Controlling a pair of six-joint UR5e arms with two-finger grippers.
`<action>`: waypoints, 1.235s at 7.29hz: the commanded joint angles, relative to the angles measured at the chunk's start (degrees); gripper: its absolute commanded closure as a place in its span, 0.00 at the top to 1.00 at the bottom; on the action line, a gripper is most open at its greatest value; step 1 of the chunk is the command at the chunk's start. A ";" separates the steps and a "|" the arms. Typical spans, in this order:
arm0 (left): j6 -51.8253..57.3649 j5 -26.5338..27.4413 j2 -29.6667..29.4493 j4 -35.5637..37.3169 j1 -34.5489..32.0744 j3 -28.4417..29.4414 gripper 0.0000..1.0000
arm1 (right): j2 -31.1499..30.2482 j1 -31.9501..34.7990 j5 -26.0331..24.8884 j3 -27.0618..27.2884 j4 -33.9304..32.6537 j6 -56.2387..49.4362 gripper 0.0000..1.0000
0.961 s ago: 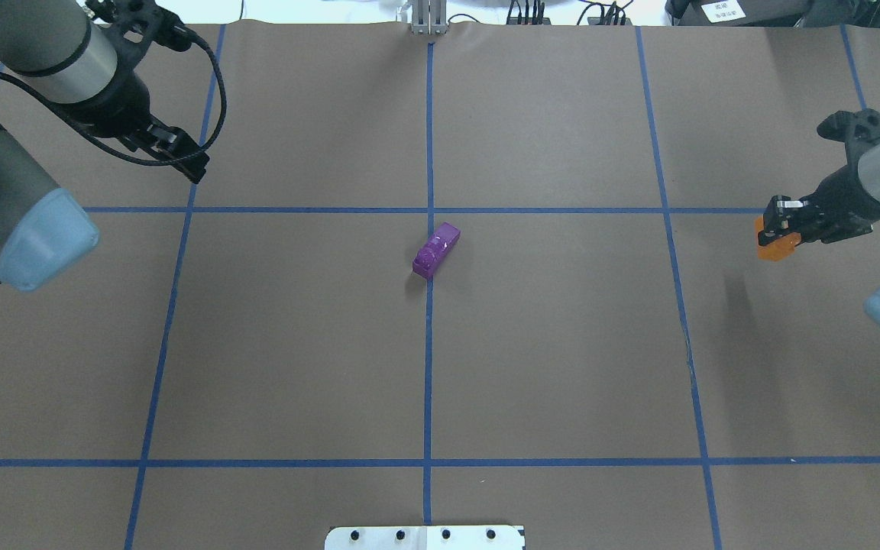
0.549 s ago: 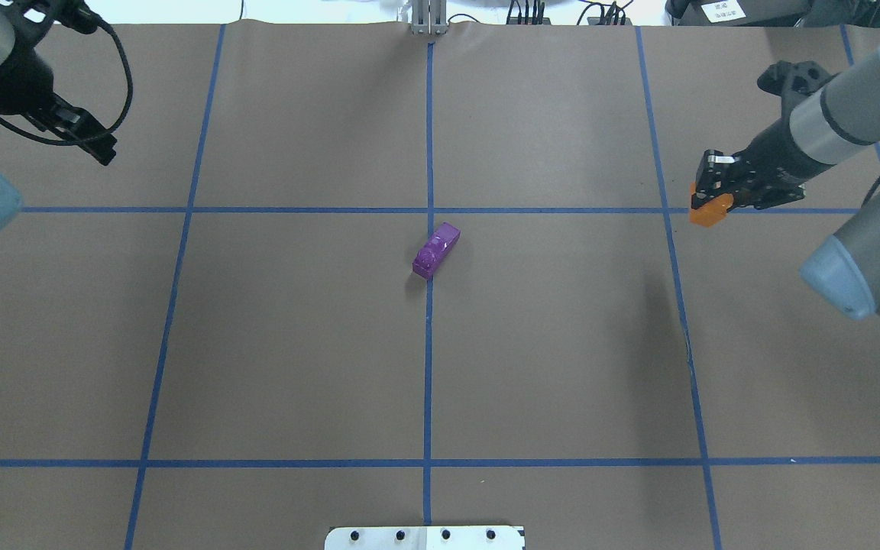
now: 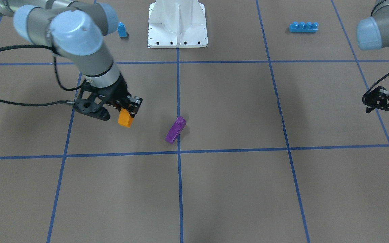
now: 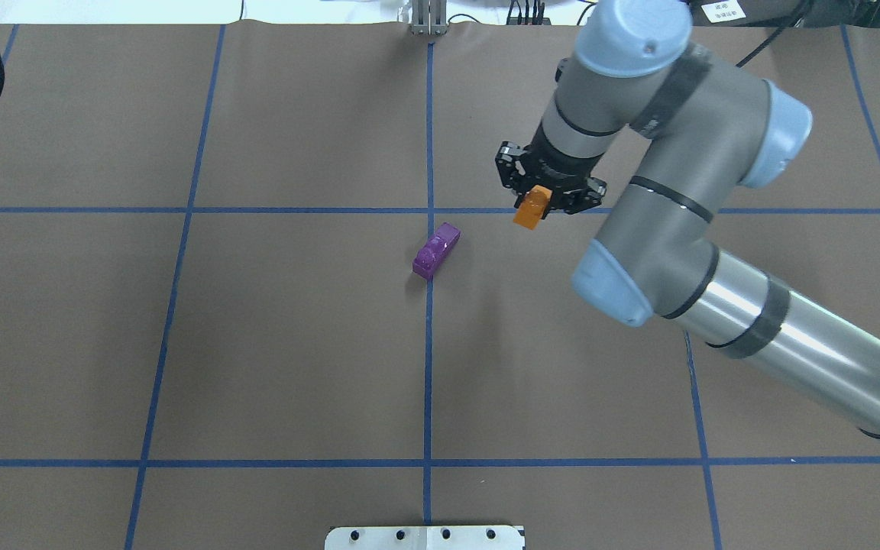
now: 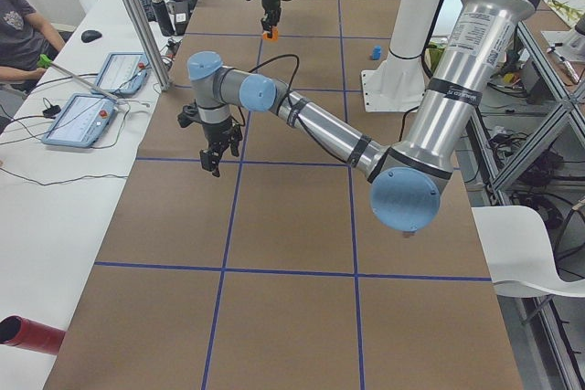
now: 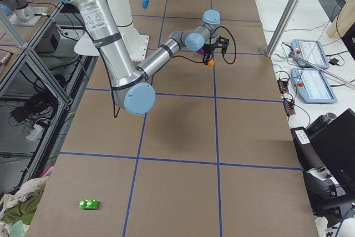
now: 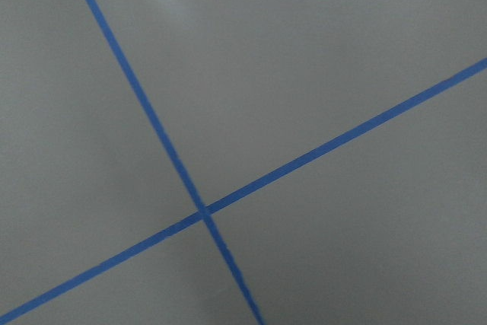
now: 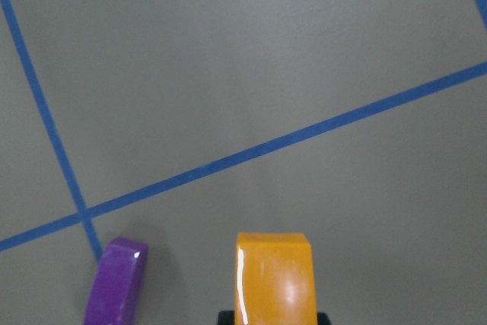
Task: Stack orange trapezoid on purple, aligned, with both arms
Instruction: 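Carry the orange block with the right gripper over the purple block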
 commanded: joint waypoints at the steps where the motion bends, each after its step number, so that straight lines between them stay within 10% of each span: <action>1: 6.98 0.02 1.01 -0.64 -3.51 4.72 1.00 | 9.36 -5.73 -5.55 -9.10 -1.06 14.55 0.00; 9: 7.44 -0.06 0.92 -1.52 -3.79 5.88 1.00 | 13.70 -6.98 -5.66 -19.95 2.72 19.08 0.00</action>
